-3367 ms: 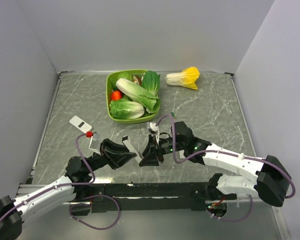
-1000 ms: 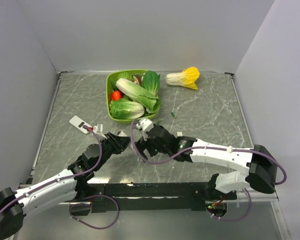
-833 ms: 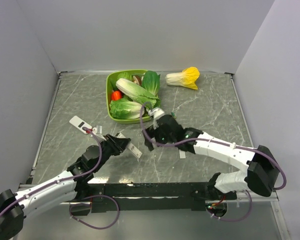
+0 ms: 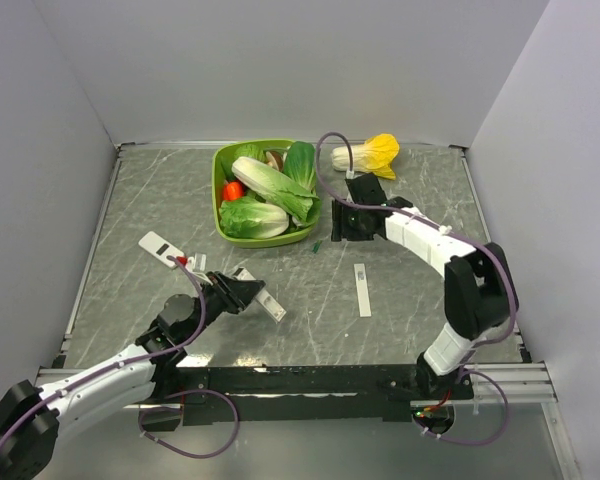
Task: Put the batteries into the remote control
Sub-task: Pick up the battery from the center of the board.
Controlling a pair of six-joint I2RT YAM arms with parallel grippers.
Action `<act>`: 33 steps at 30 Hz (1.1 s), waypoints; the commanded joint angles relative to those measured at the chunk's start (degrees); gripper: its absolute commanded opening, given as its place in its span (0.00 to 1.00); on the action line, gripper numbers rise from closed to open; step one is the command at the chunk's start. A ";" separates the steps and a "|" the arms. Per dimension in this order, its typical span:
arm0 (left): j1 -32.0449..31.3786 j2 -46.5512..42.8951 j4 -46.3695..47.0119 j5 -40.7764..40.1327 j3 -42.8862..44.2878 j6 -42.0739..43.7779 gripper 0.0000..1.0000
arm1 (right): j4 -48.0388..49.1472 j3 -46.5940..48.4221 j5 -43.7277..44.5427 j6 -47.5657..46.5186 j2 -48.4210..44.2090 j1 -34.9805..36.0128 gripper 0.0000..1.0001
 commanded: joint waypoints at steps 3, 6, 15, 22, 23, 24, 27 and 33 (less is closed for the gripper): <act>0.27 -1.91 2.48 1.29 -0.72 0.76 0.01 | -0.47 7.12 5.84 0.12 7.11 -0.52 0.54; 0.36 -3.14 1.16 1.03 -0.72 0.93 0.01 | -3.99 12.84 6.89 -3.31 12.12 -0.87 0.52; 0.36 -7.18 -2.00 0.67 -1.07 1.20 0.01 | -11.11 24.09 10.23 -11.22 23.20 -1.92 0.42; 0.36 -8.33 -3.67 0.59 -0.72 1.38 0.01 | -13.31 28.58 8.04 -13.51 27.95 -2.89 0.40; 0.36 -8.42 -3.76 0.59 -0.72 1.37 0.01 | -13.23 28.76 7.78 -13.69 28.22 -2.98 0.40; 0.36 -8.51 -3.85 0.59 -0.72 1.29 0.01 | -13.23 28.76 6.99 -13.95 28.48 -3.07 0.40; 0.36 -8.51 -4.03 0.67 -0.55 1.37 0.01 | -13.66 29.55 5.49 -14.13 29.71 -3.59 0.39; 0.36 -8.16 -4.11 1.03 -0.20 1.55 0.01 | -14.54 30.95 3.38 -14.57 32.08 -4.30 0.35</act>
